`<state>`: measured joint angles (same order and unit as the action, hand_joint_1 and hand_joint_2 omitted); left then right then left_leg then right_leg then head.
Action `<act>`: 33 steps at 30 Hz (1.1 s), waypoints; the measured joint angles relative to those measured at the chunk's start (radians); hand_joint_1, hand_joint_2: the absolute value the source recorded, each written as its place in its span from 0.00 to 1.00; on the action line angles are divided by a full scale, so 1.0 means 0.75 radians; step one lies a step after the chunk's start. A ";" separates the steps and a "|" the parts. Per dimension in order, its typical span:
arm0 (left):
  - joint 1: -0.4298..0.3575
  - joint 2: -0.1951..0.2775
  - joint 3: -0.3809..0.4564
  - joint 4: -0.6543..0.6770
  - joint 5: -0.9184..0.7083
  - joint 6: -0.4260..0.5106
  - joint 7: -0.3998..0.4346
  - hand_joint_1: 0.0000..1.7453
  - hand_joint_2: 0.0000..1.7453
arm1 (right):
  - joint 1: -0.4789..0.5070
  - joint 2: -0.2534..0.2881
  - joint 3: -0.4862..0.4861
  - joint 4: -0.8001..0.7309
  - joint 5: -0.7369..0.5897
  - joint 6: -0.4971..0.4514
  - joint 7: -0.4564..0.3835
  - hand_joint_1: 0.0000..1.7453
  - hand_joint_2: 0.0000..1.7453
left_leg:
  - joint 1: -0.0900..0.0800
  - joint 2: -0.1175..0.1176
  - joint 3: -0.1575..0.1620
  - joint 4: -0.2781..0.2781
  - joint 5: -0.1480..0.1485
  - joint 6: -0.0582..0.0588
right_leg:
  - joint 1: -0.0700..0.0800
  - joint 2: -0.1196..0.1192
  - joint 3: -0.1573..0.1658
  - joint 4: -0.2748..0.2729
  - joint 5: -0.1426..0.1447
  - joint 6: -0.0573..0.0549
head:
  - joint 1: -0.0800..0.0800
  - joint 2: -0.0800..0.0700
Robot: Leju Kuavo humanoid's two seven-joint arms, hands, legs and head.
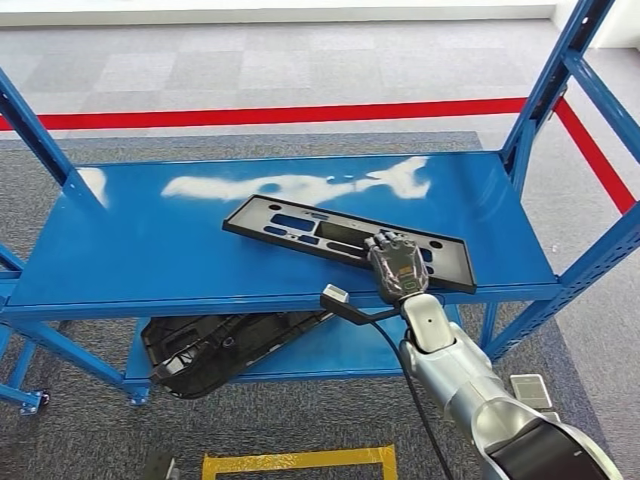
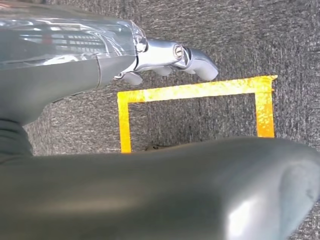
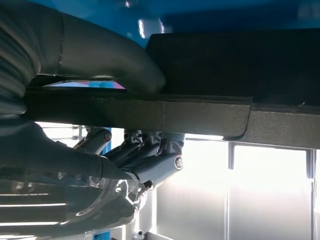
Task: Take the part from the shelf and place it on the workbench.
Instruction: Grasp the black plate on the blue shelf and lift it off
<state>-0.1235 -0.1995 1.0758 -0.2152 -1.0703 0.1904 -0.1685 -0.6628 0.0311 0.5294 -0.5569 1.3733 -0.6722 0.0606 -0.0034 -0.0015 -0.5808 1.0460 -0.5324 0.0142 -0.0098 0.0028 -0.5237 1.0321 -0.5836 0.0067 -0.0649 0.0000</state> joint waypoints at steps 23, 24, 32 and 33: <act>0.017 0.000 0.002 0.000 0.076 -0.068 -0.279 0.00 0.25 | 0.345 -0.208 -0.064 -1.145 -0.531 0.201 -0.228 1.00 1.00 | -0.001 0.000 -0.001 0.000 0.000 0.000 | 0.000 0.000 -0.002 0.000 0.000 0.000 | 0.000 0.000; 0.018 0.000 0.002 0.000 0.078 -0.074 -0.286 0.00 0.50 | 0.359 -0.219 -0.064 -1.185 -0.570 0.208 -0.242 1.00 1.00 | -0.001 0.000 -0.001 0.000 0.000 0.000 | 0.000 0.000 -0.002 0.000 0.000 0.000 | 0.000 0.000; 0.034 0.000 0.016 0.000 0.108 -0.162 -0.346 0.00 1.00 | 0.483 -0.293 -0.064 -1.476 -0.792 0.243 -0.340 1.00 1.00 | 0.000 0.000 -0.001 0.000 -0.001 -0.001 | 0.000 0.000 -0.002 0.000 0.000 0.000 | 0.000 0.000; 0.035 0.000 0.017 0.000 0.108 -0.163 -0.347 0.00 1.00 | 0.491 -0.298 -0.064 -1.493 -0.794 0.243 -0.341 1.00 1.00 | 0.000 0.000 -0.001 0.000 -0.001 -0.001 | 0.000 0.000 -0.002 0.000 0.000 0.000 | 0.000 0.000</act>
<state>-0.0975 -0.1995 1.0887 -0.2152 -0.9890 0.0679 -0.4290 -0.2948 -0.1925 0.4814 -1.6764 0.7774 -0.4901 -0.1949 -0.0037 -0.0015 -0.5816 1.0460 -0.5333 0.0137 -0.0099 0.0028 -0.5251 1.0320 -0.5838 0.0067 -0.0648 0.0000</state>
